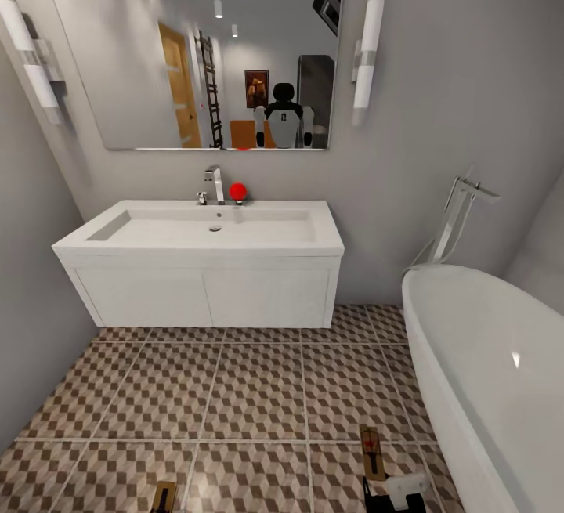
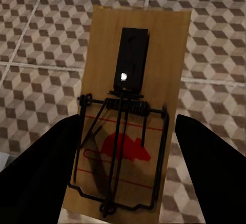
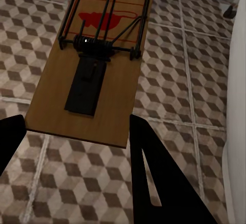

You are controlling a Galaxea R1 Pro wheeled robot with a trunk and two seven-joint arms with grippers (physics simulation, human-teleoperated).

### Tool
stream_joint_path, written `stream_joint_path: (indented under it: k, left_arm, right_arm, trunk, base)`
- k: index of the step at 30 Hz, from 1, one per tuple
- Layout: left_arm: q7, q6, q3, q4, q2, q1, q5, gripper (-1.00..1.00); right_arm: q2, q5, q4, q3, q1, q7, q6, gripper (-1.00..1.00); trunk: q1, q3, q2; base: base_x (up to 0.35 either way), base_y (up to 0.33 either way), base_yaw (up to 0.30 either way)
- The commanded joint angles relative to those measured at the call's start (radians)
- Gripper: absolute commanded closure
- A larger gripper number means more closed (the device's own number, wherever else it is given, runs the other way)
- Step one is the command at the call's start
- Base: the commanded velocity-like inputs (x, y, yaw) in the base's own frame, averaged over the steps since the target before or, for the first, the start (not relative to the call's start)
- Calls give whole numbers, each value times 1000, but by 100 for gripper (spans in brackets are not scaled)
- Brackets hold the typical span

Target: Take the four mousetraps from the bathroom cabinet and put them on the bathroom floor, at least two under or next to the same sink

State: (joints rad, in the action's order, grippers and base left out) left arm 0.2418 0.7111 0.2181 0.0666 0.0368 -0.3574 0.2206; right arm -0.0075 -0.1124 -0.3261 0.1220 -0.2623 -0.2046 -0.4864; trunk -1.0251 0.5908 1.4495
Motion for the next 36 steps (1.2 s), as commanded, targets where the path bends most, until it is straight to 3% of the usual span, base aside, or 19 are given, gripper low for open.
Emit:
stream_joint_path:
  k: [1, 5, 7, 8, 12, 17, 20, 23, 26, 28, 31, 32, 36]
  left_arm:
    - [4, -7, 8, 3, 2, -2, 6, 100]
    - [1, -225, 6, -54, 1, -2, 5, 100]
    - [-2, -398, 6, -162, -12, -2, 5, 100]
    - [-3, -440, 6, -194, -17, -2, 5, 100]
    - [-6, -711, 5, -434, -45, -2, 4, 100]
    - [-6, -930, 4, -581, -54, -7, 3, 100]
    - [-5, -1086, 4, -677, -56, -17, 1, 100]
    - [-2, -1164, 4, -726, -57, -42, -2, 100]
    - [12, -1242, 4, -706, -58, -135, -4, 100]
    - [21, -1260, 4, -663, -65, -200, -4, 100]
    - [29, -1288, 4, -613, -79, -329, -4, 100]
    - [29, -1297, 3, -611, -80, -346, -4, 100]
    - [32, -1430, 2, -649, -84, -455, -5, 100]
  right_arm:
    - [0, -6, 0, 4, -1, -7, 1, 100]
    - [25, -8, -15, 3, -1, -11, 32, 100]
    - [40, -9, -36, 4, -1, -17, 78, 100]
    - [45, -9, -45, 4, -1, -20, 97, 100]
    - [62, -8, -155, 4, -5, -36, 262, 100]
    - [92, -7, -268, 4, -22, -39, 400, 100]
    - [118, -5, -297, 4, -87, -40, 489, 100]
    - [131, -3, -298, 4, -146, -41, 535, 100]
    - [139, -3, -298, 4, -234, -41, 631, 100]
    - [141, -3, -298, 4, -264, -41, 682, 100]
    - [142, -3, -298, 4, -291, -41, 734, 100]
    - [142, -3, -298, 4, -293, -41, 738, 100]
    - [142, -3, -296, 3, -300, -41, 750, 100]
  trunk:
    - [0, 1, 1]
    - [0, 1, 1]
    - [0, 1, 1]
    - [0, 1, 1]
    - [0, 1, 1]
    - [0, 1, 1]
    - [0, 1, 1]
    - [0, 1, 1]
    - [0, 1, 1]
    - [0, 1, 1]
    - [0, 1, 1]
    - [0, 1, 1]
    - [0, 1, 1]
  base:
    - [0, 0, 0]
    - [0, 0, 0]
    - [0, 0, 0]
    - [0, 0, 0]
    - [0, 0, 0]
    - [0, 0, 0]
    - [0, 0, 0]
    - [0, 0, 0]
    - [0, 0, 0]
    - [0, 0, 0]
    - [0, 0, 0]
    - [0, 0, 0]
    - [0, 0, 0]
